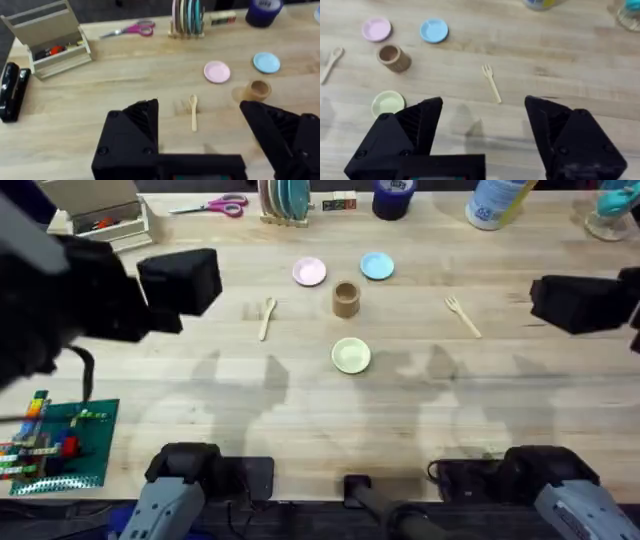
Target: Pick up a utensil and set it on the pink plate, then put the other utensil in the container.
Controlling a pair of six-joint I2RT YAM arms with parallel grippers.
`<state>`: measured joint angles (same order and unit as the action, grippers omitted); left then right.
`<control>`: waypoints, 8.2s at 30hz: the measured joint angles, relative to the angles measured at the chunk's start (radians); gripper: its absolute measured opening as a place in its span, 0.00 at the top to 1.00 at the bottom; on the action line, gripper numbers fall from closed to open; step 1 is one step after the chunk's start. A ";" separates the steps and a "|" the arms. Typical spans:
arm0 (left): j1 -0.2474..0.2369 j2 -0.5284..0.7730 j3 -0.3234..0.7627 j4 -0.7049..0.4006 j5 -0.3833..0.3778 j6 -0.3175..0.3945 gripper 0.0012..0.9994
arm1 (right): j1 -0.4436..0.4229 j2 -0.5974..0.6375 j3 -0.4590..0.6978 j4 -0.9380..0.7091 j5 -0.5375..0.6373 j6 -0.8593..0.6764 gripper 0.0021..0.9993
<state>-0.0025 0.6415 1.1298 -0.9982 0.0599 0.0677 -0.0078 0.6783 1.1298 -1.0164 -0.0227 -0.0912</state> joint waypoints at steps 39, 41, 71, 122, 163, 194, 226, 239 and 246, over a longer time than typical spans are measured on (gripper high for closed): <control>-0.013 0.591 0.149 -0.184 0.012 0.007 0.00 | -0.002 0.124 0.038 -0.017 0.000 -0.011 0.00; -0.031 0.627 0.149 -0.166 0.012 0.007 0.00 | -0.002 0.124 0.038 -0.017 0.000 -0.011 0.00; -0.133 1.062 0.134 0.069 0.006 -0.058 0.00 | -0.002 0.124 0.038 -0.017 0.000 -0.011 0.00; -0.137 1.113 0.004 0.202 -0.009 -0.076 0.96 | -0.002 0.124 0.038 -0.017 0.000 -0.011 0.00; -0.308 1.447 0.677 0.088 -0.008 -0.076 0.96 | -0.002 0.124 0.038 -0.017 0.000 -0.011 0.00; -0.308 1.581 0.716 0.069 -0.008 -0.076 0.93 | -0.002 0.124 0.038 -0.017 0.000 -0.011 0.00; -0.308 1.574 0.722 0.003 -0.008 -0.076 0.37 | -0.002 0.124 0.038 -0.017 0.000 -0.011 0.00; -0.308 1.248 0.722 -0.152 -0.009 -0.076 0.00 | -0.002 0.124 0.038 -0.017 0.000 -0.011 0.00; -0.308 1.155 0.722 -0.283 -0.009 -0.071 0.00 | -0.002 0.124 0.038 -0.017 0.000 -0.011 0.00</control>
<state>-0.3107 1.7964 1.8523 -1.2817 0.0513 -0.0029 -0.0097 0.8024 1.1679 -1.0332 -0.0227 -0.1017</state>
